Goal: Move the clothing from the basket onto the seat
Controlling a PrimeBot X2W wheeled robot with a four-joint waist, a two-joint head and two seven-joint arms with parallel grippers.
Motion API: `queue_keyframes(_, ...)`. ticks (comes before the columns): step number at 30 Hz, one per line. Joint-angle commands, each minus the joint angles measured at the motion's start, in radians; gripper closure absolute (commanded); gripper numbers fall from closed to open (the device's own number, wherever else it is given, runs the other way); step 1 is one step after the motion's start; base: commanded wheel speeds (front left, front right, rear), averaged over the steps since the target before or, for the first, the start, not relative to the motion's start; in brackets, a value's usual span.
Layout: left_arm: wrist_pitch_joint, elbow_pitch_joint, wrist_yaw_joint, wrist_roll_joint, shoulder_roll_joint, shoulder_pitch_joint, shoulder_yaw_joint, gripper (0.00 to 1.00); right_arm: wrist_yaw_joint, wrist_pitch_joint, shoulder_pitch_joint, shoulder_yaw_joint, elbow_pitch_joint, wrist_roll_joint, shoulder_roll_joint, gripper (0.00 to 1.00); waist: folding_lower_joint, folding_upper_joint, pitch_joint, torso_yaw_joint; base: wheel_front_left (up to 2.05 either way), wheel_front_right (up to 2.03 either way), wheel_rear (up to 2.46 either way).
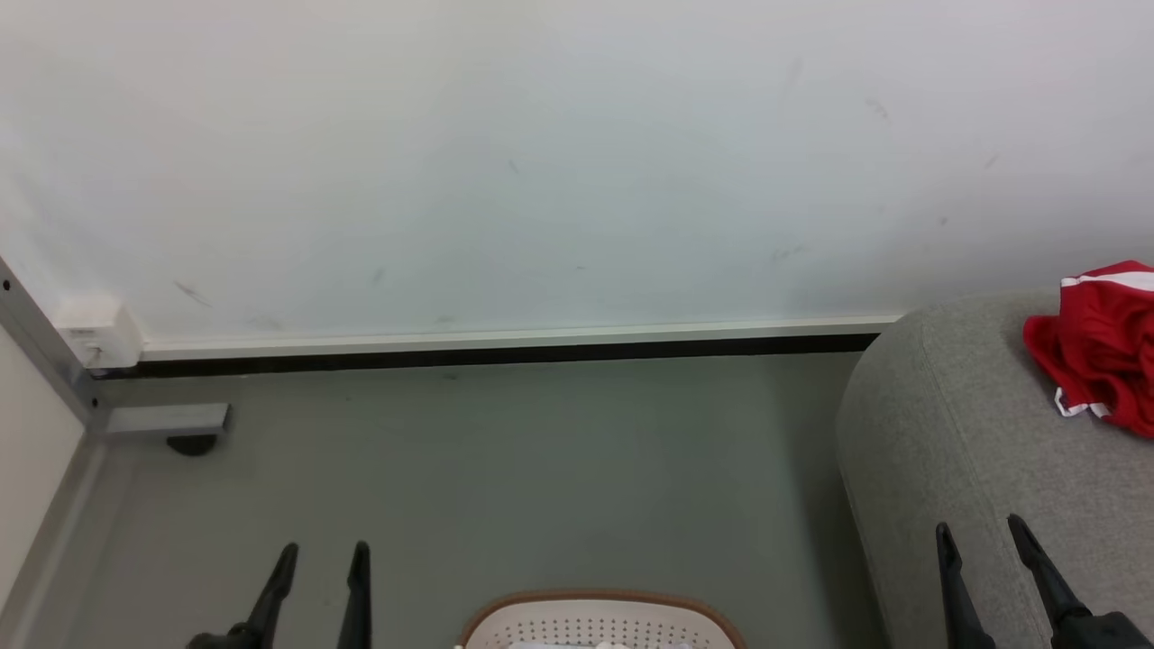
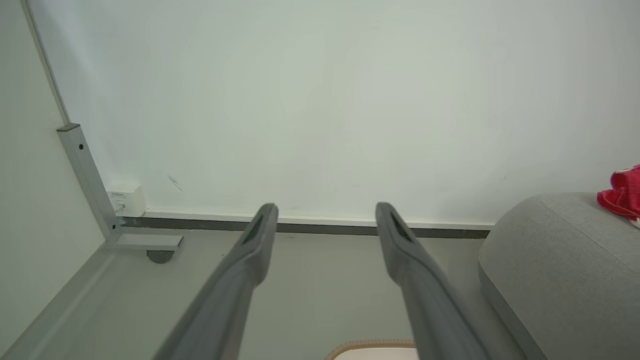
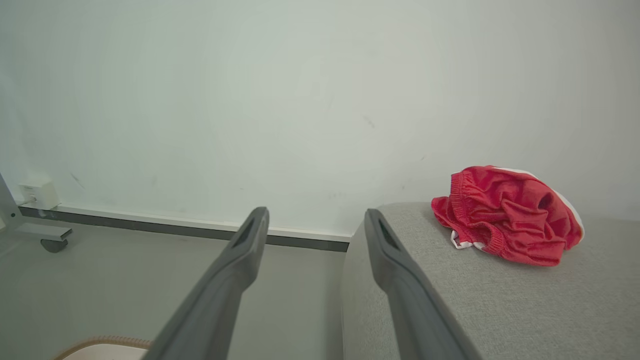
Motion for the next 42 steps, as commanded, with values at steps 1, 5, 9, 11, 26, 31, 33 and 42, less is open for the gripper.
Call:
queue_keyframes(1,-0.001,0.002,-0.006,0.020,-0.001,-0.018,-0.005,0.00,-0.003,-0.002,-0.014,-0.004,-0.007,-0.005,-0.003,0.00,0.0000,0.0000,0.011,-0.010,0.00,0.00,0.00)
queue_keyframes(5,0.009,0.043,-0.042,0.031,-0.004,-0.056,-0.059,0.00,-0.003,-0.002,-0.037,-0.015,-0.016,-0.011,-0.003,0.00,0.0000,0.0000,0.043,-0.028,0.00,0.00,0.00)
queue_keyframes(9,0.107,0.079,-0.077,0.038,0.020,-0.125,-0.171,0.00,-0.003,-0.002,-0.077,-0.019,-0.033,-0.020,-0.003,0.00,0.0000,0.0000,0.114,-0.051,0.00,0.00,0.00)
queue_keyframes(11,0.156,0.097,-0.085,0.044,0.038,-0.156,-0.223,0.00,-0.003,-0.002,-0.098,-0.018,-0.040,-0.021,-0.003,0.00,0.0000,0.0000,0.152,-0.067,0.00,0.00,0.00)
queue_keyframes(26,0.358,0.317,-0.091,-0.071,0.213,-0.379,-0.673,0.00,-0.003,-0.002,-0.234,0.025,-0.076,0.053,-0.003,0.00,0.0000,0.0000,0.412,-0.168,0.00,0.00,0.00)
queue_keyframes(31,0.387,0.410,-0.091,-0.109,0.247,-0.463,-0.778,0.00,-0.003,-0.002,-0.272,0.023,-0.090,0.069,-0.003,0.00,0.0000,0.0000,0.492,-0.183,0.00,0.00,0.00)
queue_keyframes(33,0.397,0.448,-0.092,-0.123,0.254,-0.489,-0.814,0.00,-0.003,-0.002,-0.286,0.023,-0.095,0.079,-0.002,0.00,0.0000,0.0000,0.517,-0.187,0.00,0.00,0.00)
queue_keyframes(42,0.390,0.548,-0.091,-0.217,0.272,-0.609,-0.944,0.00,-0.003,-0.002,-0.348,0.025,-0.128,0.102,-0.003,0.00,0.0000,0.0000,0.647,-0.203,0.00,0.00,0.00)
